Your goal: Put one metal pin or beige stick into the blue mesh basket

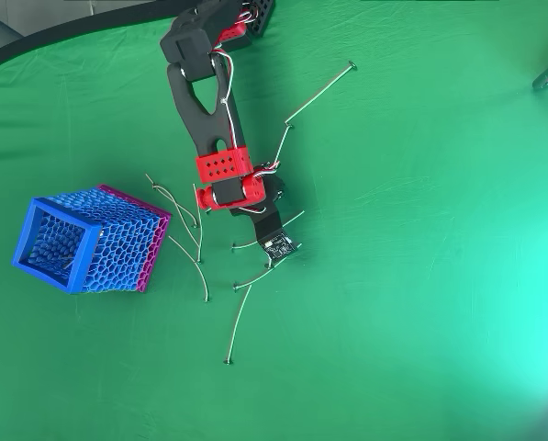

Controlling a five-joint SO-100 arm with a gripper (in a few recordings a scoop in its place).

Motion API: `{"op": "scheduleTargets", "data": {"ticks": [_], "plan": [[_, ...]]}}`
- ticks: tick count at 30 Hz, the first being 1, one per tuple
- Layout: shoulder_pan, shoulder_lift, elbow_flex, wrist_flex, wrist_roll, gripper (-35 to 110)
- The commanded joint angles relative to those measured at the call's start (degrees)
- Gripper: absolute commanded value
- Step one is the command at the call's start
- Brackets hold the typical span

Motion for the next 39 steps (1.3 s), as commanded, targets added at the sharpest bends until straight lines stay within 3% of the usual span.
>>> {"op": "scheduleTargets", "data": {"ticks": [1,14,19,39], "plan": [[-0.62,0.18,-2.29,0.35,0.0,16],[-0.62,-1.49,-3.43,0.35,0.18,11],[-0.62,-1.85,-4.04,0.35,0.26,1],[-0.97,-0.44,-4.75,0.35,1.58,1]]}}
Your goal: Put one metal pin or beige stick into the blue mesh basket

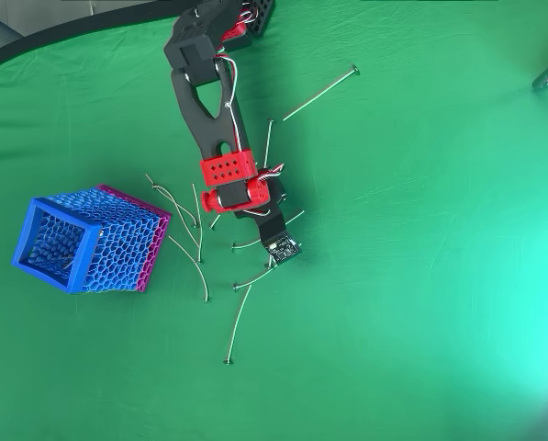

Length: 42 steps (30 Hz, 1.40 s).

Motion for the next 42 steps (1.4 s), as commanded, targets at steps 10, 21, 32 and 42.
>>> {"op": "scheduleTargets", "data": {"ticks": [10,21,32,42], "plan": [[-0.18,2.2,-1.93,0.26,0.62,1],[0.09,8.35,0.18,0.26,3.69,1],[0.7,17.05,3.6,0.18,24.7,1],[3.16,25.14,13.8,-0.44,41.13,1]]}}
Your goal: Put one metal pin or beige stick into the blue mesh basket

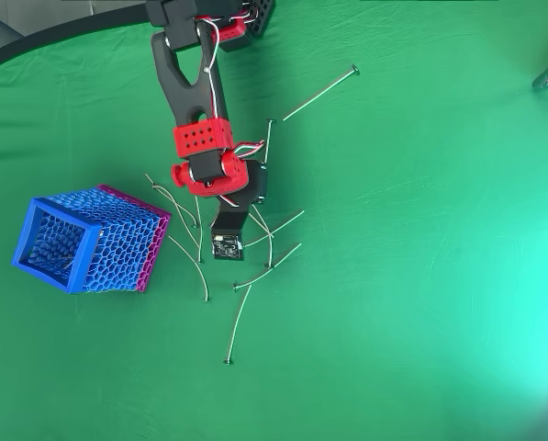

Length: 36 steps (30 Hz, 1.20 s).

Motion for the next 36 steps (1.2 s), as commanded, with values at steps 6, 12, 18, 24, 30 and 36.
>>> {"op": "scheduleTargets", "data": {"ticks": [6,12,18,24,30,36], "plan": [[4.57,8.79,6.94,-4.83,21.01,1],[8.09,10.99,9.93,-5.54,22.32,1],[11.16,15.64,20.04,-13.27,20.04,1],[12.83,18.72,26.81,-19.6,17.84,8],[13.8,21.36,31.82,-24.26,15.56,12],[14.68,23.47,37.27,-29.97,12.83,15]]}}
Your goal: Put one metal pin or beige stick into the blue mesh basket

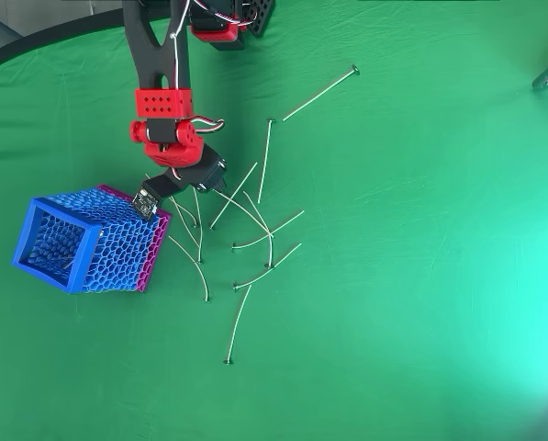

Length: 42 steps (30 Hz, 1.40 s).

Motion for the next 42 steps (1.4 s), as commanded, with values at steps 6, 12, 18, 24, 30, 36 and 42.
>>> {"op": "scheduleTargets", "data": {"ticks": [6,12,18,24,30,36,42], "plan": [[1.93,4.83,3.96,-3.69,-4.39,15],[3.16,8.79,9.32,-6.5,-8.61,15],[3.87,11.69,15.03,-11.51,-11.78,15],[4.92,14.5,21.62,-17.23,-15.91,15],[6.42,15.12,25.14,-22.68,-16.44,15],[7.82,13.45,25.66,-26.98,-13.97,15],[8.53,11.43,26.46,-29.36,-11.87,14]]}}
